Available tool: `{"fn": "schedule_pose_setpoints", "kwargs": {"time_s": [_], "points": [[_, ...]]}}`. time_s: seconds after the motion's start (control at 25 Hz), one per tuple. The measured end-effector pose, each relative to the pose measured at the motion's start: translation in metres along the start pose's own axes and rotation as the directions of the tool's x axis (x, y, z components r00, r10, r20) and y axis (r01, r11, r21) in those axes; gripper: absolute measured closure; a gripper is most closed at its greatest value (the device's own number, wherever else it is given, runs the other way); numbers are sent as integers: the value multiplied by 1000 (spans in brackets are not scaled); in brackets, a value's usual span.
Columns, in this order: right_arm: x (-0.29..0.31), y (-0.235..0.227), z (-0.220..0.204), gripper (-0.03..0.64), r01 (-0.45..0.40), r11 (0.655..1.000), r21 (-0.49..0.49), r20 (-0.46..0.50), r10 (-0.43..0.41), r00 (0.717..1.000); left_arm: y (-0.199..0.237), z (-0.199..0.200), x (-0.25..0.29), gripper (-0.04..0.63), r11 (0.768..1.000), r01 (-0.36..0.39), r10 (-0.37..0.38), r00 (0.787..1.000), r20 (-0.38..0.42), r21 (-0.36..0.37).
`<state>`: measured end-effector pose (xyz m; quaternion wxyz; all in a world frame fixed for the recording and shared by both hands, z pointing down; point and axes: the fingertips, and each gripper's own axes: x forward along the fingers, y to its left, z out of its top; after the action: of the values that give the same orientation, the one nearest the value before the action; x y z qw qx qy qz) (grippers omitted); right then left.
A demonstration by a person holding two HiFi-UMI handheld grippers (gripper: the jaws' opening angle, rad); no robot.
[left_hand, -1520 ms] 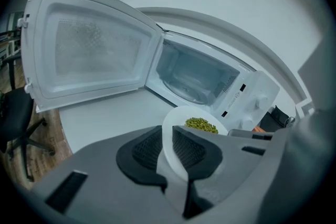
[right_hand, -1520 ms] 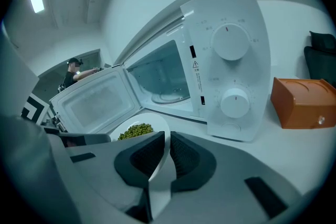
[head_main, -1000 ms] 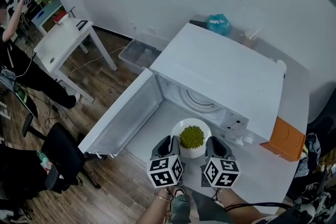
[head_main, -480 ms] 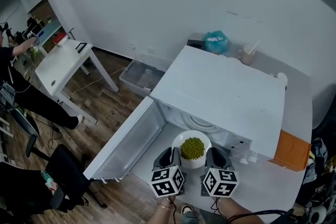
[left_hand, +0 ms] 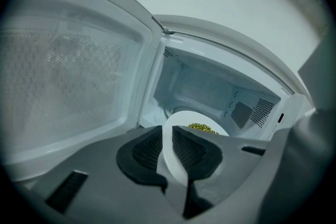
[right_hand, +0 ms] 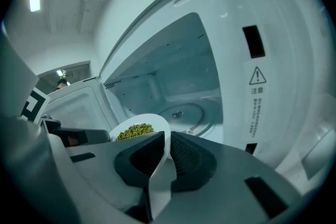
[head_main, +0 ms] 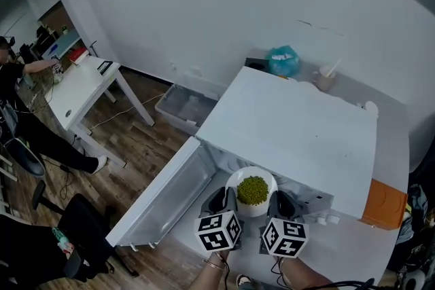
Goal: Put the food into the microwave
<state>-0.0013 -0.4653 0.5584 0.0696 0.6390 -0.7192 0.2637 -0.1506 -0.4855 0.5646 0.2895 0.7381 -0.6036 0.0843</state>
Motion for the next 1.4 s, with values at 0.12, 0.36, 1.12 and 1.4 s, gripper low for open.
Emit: {"fn": "schedule_pose_setpoints", "kwargs": {"time_s": [0.12, 0.36, 1.12, 1.4], "points": [[10, -1, 6, 571, 14, 1000, 7, 15, -14, 1000, 1, 5, 13, 532, 1000, 0, 0, 1000, 5, 13], [25, -3, 15, 571, 70, 997, 40, 56, -72, 996, 3, 15, 34, 532, 999, 10, -11, 1000, 22, 37], [58, -27, 19, 571, 184, 982, 53, 78, -188, 979, -10, 25, 91, 532, 983, 117, -127, 990, 62, 142], [60, -32, 13, 571, 230, 972, 47, 48, -232, 971, -17, 30, 101, 532, 980, 129, -141, 987, 72, 148]]}}
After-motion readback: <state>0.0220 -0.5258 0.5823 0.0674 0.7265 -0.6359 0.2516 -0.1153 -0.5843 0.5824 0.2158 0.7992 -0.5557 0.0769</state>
